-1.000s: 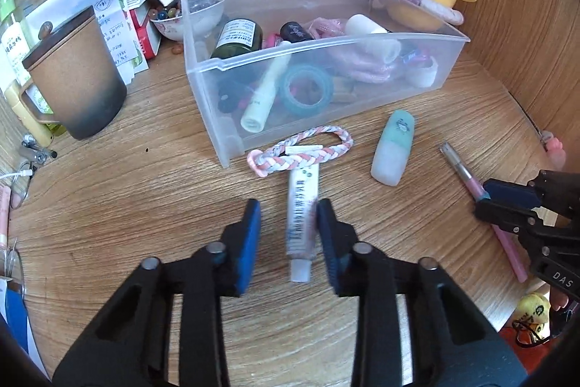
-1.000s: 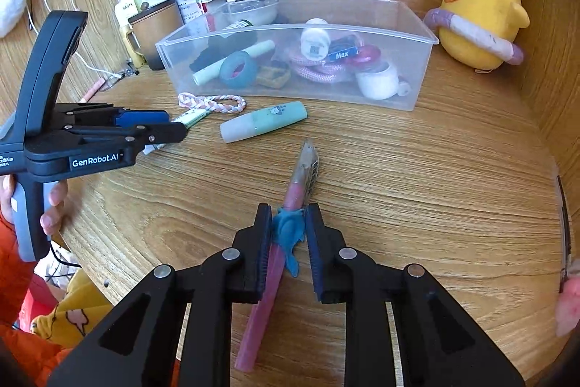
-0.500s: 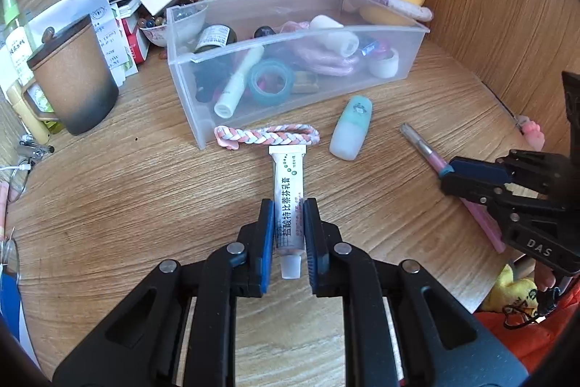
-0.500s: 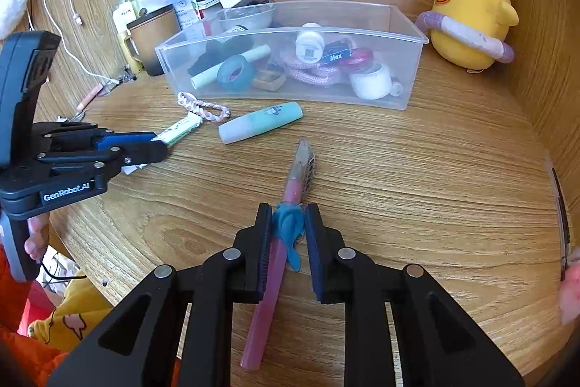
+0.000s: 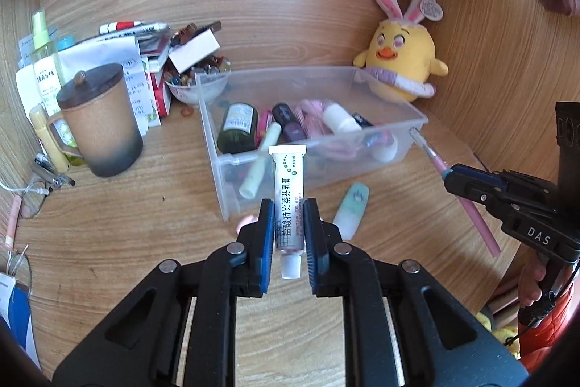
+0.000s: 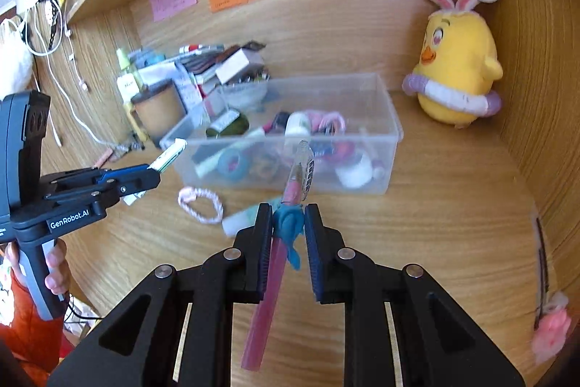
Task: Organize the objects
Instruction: 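Carry the pink pen and toothpaste tube into the clear box and release both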
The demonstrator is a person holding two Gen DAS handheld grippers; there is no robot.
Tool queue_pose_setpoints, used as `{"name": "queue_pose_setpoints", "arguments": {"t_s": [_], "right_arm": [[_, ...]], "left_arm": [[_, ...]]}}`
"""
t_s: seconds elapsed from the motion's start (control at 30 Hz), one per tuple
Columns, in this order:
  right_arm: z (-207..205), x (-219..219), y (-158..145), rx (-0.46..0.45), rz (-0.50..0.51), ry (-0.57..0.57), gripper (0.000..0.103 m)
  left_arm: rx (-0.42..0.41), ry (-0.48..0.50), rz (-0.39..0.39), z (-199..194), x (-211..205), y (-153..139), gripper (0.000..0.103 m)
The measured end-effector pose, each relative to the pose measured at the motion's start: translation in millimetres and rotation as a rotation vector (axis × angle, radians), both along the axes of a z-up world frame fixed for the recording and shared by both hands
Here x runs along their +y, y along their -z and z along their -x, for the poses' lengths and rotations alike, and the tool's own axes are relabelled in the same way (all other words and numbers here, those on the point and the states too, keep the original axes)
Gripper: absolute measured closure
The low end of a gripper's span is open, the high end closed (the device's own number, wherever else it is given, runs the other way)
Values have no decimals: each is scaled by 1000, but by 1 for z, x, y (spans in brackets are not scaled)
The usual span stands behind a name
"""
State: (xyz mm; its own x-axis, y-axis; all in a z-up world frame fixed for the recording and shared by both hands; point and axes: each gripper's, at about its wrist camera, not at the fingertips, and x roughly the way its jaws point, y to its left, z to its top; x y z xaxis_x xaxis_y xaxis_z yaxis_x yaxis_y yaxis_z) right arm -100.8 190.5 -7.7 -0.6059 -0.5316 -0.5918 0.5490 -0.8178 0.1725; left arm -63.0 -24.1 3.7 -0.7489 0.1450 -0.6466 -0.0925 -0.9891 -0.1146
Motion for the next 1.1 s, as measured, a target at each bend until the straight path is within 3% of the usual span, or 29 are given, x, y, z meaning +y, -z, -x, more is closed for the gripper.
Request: {"name": "queue_pose_setpoints", "arguments": {"t_s": [0.23, 0.63, 0.83, 1.1], "right_arm": [[26, -5, -29, 62, 26, 5, 87], [65, -24, -55, 125, 9, 7, 87], [89, -35, -49, 107, -19, 11, 86], [123, -45, -18, -11, -54, -6, 87]], "left_arm": [[47, -51, 2, 20, -10, -17, 88], [2, -57, 11, 62, -13, -14, 88], [-18, -56, 14, 80, -11, -12, 88], [-48, -16, 57, 99, -2, -1, 88]]}}
